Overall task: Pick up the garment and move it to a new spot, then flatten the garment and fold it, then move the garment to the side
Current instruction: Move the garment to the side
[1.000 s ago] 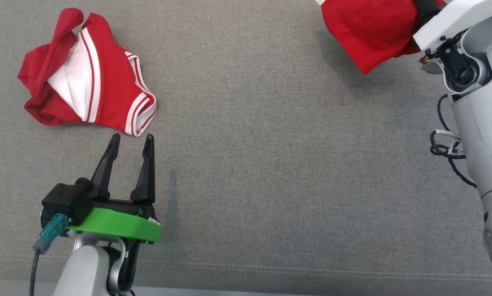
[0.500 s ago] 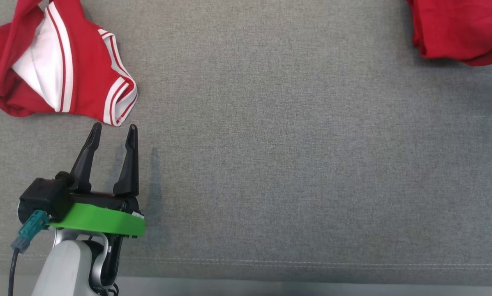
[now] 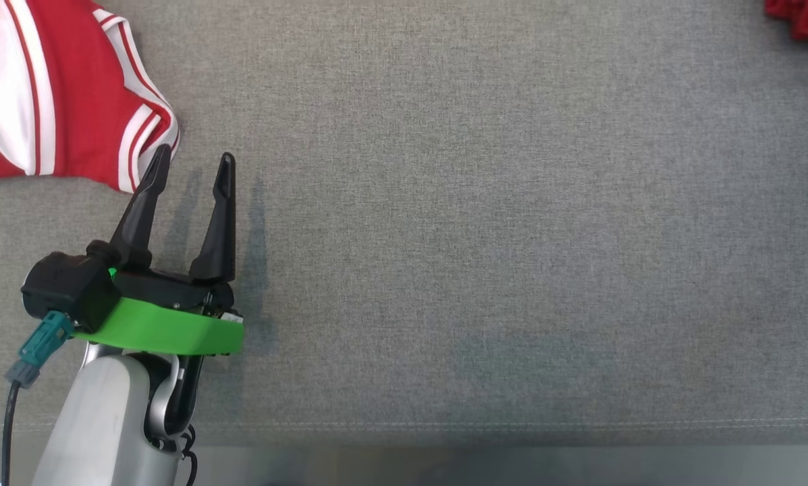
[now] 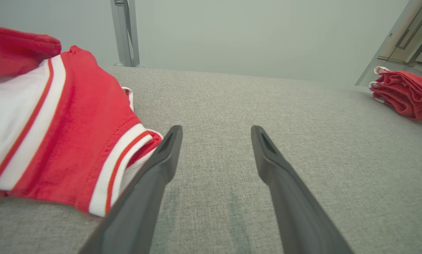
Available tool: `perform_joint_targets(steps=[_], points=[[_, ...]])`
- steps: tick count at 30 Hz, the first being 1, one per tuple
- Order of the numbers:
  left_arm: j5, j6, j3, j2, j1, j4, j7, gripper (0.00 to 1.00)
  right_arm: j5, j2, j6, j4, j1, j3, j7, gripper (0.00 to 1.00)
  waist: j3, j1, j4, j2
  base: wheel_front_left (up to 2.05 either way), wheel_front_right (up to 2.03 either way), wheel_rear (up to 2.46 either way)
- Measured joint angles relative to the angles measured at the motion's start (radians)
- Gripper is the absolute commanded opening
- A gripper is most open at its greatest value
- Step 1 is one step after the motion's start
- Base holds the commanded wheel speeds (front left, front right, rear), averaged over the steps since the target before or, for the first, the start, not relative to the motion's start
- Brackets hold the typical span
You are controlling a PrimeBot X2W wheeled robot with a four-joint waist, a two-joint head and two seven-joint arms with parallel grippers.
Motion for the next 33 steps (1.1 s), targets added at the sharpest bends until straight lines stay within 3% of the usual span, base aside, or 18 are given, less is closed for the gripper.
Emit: perform_joint_targets(steps=[5,7,8,14,20,23,27,33], points=[[0.0,0.0,0.005,0.001,-0.004,-0.001,0.0,1.0,-0.017,-0.02,-0.016,0.024,-0.001,0.003,-0.027,0.0,0.013,0.0,0.003,0.0,0.0,0.0,0.0],[0.0,0.0,0.004,0.002,-0.004,0.0,0.0,1.0,-0.017,-0.011,-0.017,0.044,0.001,0.002,-0.027,0.59,0.013,0.0,0.004,0.0,0.0,0.0,0.0],[0.0,0.0,0.003,0.003,-0.004,0.002,0.0,1.0,-0.016,-0.007,-0.018,0.056,0.002,0.002,-0.028,1.0,0.012,0.0,0.004,0.0,0.0,0.0,0.0],[0.0,0.0,0.003,0.003,-0.004,0.014,0.0,1.0,-0.012,0.016,-0.053,0.117,0.033,-0.005,-0.043,1.0,-0.006,0.0,0.004,0.0,0.0,0.0,0.0],[-0.002,0.0,0.003,0.0,-0.004,0.028,0.0,1.0,-0.025,-0.007,-0.117,0.182,0.068,-0.005,-0.059,1.0,-0.04,0.0,0.001,0.0,0.0,0.0,0.0],[-0.002,0.0,0.005,-0.009,-0.004,0.038,0.0,1.0,-0.048,-0.017,-0.131,0.211,0.095,0.001,-0.058,1.0,-0.062,0.0,-0.002,0.0,0.0,0.0,0.0],[-0.004,0.0,0.005,-0.019,-0.003,0.05,0.0,1.0,-0.046,-0.004,-0.127,0.215,0.108,-0.001,-0.083,1.0,-0.098,0.0,-0.008,0.0,0.0,0.0,0.0],[-0.009,0.0,0.01,-0.027,0.0,0.074,0.0,1.0,-0.038,0.027,-0.077,0.168,0.114,-0.002,-0.156,1.0,-0.161,0.0,-0.019,0.0,0.0,0.0,0.0]])
